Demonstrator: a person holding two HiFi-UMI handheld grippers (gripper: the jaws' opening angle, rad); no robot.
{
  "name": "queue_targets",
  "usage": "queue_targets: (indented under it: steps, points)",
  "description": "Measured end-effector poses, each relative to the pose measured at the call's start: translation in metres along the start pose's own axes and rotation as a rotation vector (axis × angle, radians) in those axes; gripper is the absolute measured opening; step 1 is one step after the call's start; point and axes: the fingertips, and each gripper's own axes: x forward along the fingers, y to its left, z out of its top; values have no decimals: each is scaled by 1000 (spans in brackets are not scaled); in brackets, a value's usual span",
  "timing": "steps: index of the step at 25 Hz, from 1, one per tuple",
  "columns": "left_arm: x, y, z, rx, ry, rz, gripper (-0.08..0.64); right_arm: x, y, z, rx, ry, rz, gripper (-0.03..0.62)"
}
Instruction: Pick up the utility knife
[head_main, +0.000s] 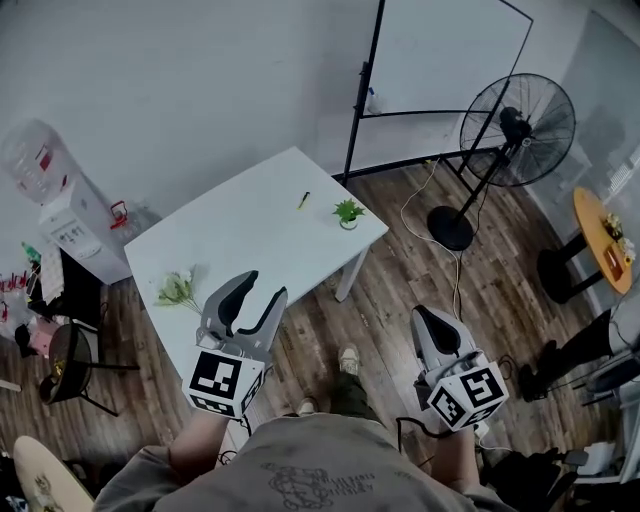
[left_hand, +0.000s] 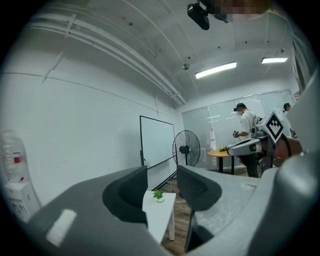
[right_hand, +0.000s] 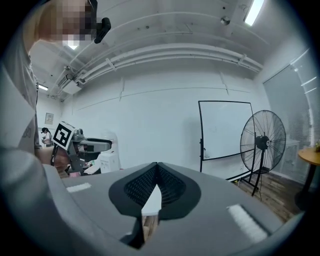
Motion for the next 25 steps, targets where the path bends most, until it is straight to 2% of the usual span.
queue_targets:
  steps: [6, 11, 18, 25]
  points:
    - [50, 3, 10, 97, -4, 37, 184, 42, -41, -4, 12, 8, 37, 29]
    - [108, 28, 6, 82, 30, 95, 179, 95, -78, -15, -3, 48, 98, 29]
    - [198, 49, 7, 55, 83, 143, 178, 175, -139, -6, 5, 67, 189, 29]
    - [269, 79, 6, 34, 123, 259, 178, 247, -201, 3, -3, 86, 291, 29]
